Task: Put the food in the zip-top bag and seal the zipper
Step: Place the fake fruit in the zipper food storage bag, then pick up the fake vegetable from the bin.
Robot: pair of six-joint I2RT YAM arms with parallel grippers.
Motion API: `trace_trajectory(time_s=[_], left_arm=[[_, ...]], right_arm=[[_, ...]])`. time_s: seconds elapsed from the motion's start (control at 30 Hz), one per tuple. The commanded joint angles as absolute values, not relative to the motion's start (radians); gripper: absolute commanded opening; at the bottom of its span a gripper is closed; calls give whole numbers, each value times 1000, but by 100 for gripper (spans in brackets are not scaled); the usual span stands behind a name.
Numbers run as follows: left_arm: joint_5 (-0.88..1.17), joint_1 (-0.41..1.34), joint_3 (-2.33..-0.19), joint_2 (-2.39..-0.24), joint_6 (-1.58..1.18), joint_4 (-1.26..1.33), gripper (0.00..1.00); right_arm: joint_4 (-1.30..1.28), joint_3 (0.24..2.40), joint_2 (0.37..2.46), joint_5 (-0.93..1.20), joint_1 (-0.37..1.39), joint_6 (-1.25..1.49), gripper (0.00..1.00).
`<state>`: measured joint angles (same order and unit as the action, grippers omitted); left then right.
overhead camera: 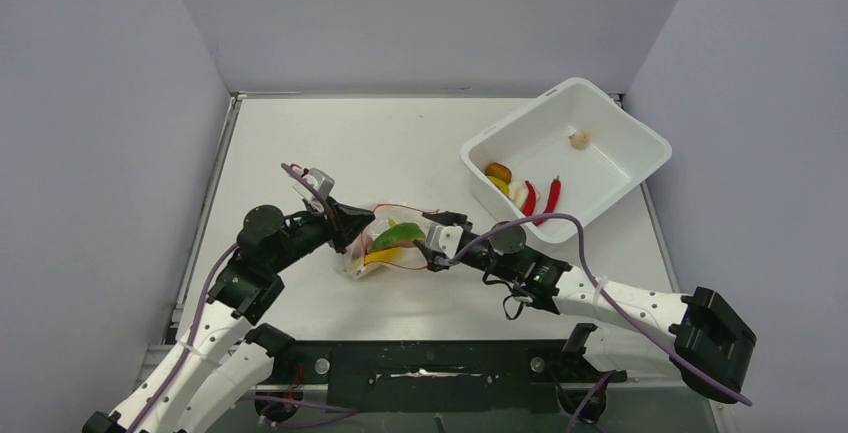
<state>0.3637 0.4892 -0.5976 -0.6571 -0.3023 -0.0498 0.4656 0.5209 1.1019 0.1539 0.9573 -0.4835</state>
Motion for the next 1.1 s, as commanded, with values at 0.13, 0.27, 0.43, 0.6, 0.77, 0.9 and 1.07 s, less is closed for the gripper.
trace_trajectory(time_s=[0.13, 0.27, 0.43, 0.6, 0.77, 0.9, 1.07], left_arm=[[340, 492, -611, -640, -259, -5, 0], [312, 492, -617, -641, -206, -50, 0], [273, 492, -616, -640, -145, -92, 0], [295, 492, -589, -638, -129, -83, 0], [321, 492, -557, -614, -128, -45, 0], [322, 492, -563, -619, -96, -58, 0], [339, 492, -544, -616, -95, -49, 0]], right_arm=[[464, 622, 1052, 189, 963, -372, 64], [445, 654, 1021, 126, 961, -264, 64], [405, 697, 985, 37, 951, -178, 64], [310, 758, 976, -134, 905, -92, 63], [204, 823, 983, -178, 760, -14, 61], [96, 880, 1025, -241, 660, 1, 63], [-53, 955, 1102, -263, 485, 60, 63]])
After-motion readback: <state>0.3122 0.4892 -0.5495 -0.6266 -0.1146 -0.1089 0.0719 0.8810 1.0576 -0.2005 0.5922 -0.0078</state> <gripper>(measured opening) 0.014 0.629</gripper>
